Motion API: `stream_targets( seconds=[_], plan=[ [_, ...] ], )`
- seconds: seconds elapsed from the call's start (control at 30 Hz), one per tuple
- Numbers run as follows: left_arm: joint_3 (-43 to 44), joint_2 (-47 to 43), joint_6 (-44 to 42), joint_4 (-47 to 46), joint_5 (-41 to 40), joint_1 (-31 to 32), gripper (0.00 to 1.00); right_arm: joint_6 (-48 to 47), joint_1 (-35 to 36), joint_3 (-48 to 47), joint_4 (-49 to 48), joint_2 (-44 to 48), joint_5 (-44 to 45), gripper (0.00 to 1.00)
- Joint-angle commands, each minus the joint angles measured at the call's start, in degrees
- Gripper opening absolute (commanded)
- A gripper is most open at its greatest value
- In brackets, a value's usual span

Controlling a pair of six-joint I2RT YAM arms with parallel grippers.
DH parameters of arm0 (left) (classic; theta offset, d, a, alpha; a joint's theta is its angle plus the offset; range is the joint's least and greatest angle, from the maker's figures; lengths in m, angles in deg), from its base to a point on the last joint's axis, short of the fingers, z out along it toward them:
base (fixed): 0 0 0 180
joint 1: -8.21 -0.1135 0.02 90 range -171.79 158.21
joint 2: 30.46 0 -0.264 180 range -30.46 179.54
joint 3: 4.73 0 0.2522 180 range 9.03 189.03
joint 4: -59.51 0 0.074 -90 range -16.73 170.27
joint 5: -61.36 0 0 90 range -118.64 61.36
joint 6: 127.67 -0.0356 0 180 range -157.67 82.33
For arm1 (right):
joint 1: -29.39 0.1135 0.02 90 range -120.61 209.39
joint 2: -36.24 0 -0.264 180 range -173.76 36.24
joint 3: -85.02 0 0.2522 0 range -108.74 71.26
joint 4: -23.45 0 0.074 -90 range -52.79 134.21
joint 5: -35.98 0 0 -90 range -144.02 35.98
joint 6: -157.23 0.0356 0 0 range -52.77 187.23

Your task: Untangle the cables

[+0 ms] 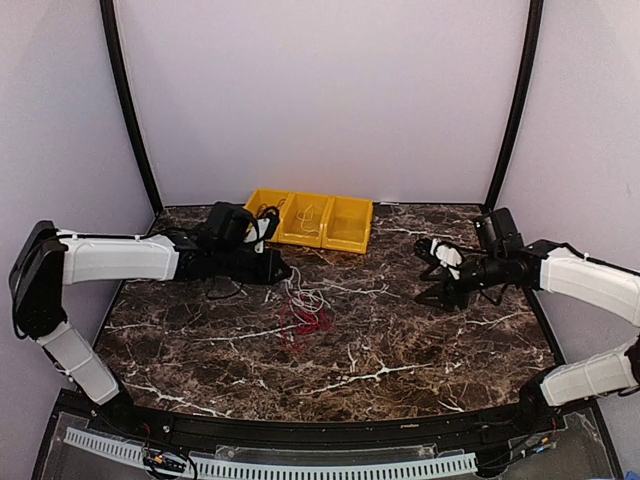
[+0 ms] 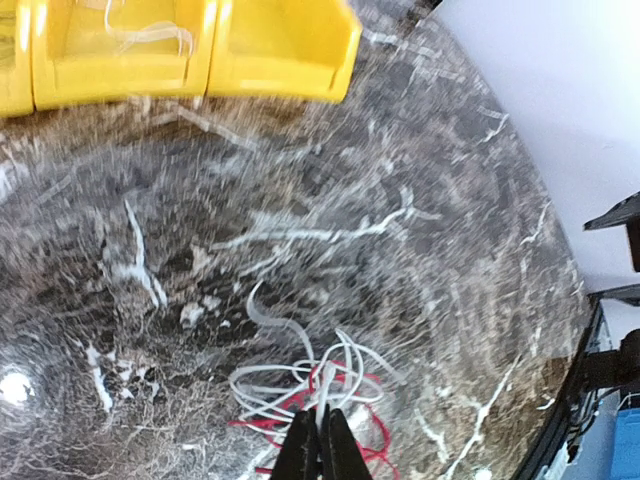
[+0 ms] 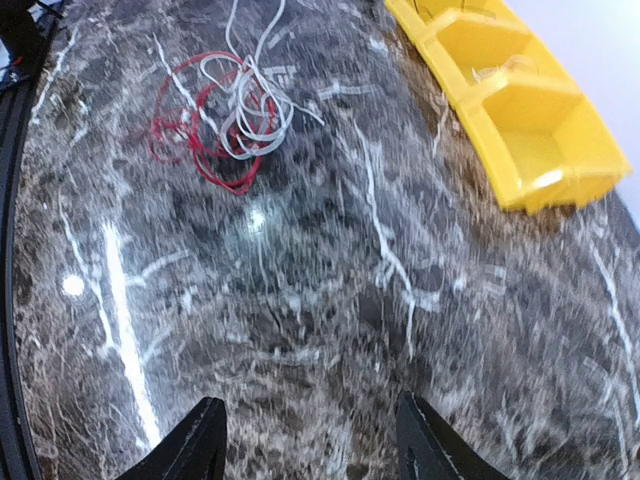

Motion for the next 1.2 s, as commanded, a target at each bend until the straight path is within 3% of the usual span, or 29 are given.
stream_targets(
  seconds=[0.0,0.2,0.37,0.57,0.97,1.17],
  plan=[
    [0.77,-10.78,-0.13,1.74,-2.36,0.02,0.00,2.30,6.08,-10.71,-1.84,-2.68,-2.40,0.59],
    [1.02,-17.09,0.93,2.93,-2.50,0.18,0.00,12.15,12.10,-22.96,-8.02,-11.13,-7.38,0.57],
    [0.67,-19.68,2.17,2.55,-2.21,0.96,0.00,17.44,17.41,-29.98,-10.54,-20.04,-5.76,0.59],
    [-0.10,-21.84,4.44,0.51,-2.05,2.14,0.00,22.54,21.63,-33.64,-12.86,-26.21,-3.32,0.63],
    [1.46,-23.20,5.96,0.65,-2.69,3.40,0.00,31.66,24.65,-42.52,-18.09,-36.54,-6.49,0.60],
    [1.84,-25.33,6.37,1.10,-3.81,3.89,0.00,34.46,25.77,-41.20,-20.14,-42.16,-9.02,0.34]
  ],
)
